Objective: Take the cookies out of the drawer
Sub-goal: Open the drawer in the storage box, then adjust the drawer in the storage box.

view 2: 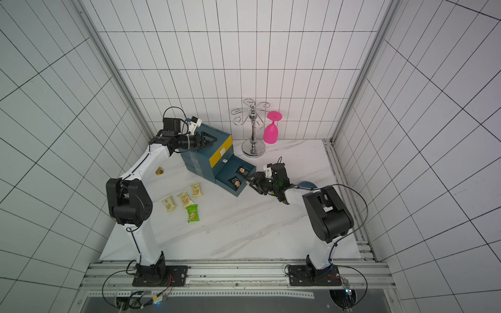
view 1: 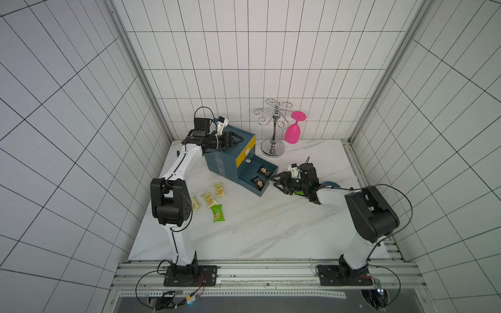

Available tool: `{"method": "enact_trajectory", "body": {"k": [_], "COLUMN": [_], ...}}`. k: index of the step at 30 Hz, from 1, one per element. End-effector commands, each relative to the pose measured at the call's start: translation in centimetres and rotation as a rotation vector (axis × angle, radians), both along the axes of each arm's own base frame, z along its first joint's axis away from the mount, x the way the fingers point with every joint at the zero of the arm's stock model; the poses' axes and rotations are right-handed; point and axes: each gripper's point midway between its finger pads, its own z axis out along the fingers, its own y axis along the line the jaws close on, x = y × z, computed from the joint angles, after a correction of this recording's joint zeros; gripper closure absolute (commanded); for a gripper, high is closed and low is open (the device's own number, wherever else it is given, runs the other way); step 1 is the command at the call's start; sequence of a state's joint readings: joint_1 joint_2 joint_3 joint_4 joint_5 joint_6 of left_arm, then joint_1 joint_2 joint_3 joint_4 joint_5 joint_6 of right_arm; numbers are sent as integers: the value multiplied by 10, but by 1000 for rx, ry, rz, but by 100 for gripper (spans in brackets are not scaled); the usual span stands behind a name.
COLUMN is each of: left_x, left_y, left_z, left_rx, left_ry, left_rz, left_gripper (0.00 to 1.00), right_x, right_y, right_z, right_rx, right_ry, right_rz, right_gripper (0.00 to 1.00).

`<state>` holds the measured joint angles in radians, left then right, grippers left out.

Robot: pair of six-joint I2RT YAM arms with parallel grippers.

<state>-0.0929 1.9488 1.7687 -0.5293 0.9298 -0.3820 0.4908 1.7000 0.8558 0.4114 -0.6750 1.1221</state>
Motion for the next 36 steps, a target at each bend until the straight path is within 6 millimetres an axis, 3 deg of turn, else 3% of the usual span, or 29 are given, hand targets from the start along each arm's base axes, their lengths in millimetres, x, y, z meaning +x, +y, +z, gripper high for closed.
{"method": "enact_trajectory", "body": {"k": [1, 5, 9, 13, 21, 29, 36], "left_x": [-19, -20, -19, -19, -16, -15, -13], "left_y": [-2, -6, -8, -10, -11, -11, -10], "left_z": [-37, -32, -34, -34, -36, -41, -48], "left_rx": [11, 3, 4, 0, -1, -5, -5], "left_ry": [188, 178, 183, 183, 191, 194, 204], "left_rz": [3, -11, -13, -14, -13, -9, -5], "left_gripper": [36, 36, 36, 36, 37, 37, 37], "right_x": [-17, -30, -28, -17, -16, -3, 6], "right_y": [-12, -29, -42, -20, 28, 45, 48], "right_z": [31, 59, 59, 64, 38, 11, -21], "right_rx": [-166, -493, -720, -777, -850, -911, -951], "right_ry": [-59, -100, -88, -159, -211, -264, -252], "right_rz": [97, 280, 431, 547, 767, 846, 891], "right_gripper": [46, 45, 45, 45, 44, 42, 39]}}
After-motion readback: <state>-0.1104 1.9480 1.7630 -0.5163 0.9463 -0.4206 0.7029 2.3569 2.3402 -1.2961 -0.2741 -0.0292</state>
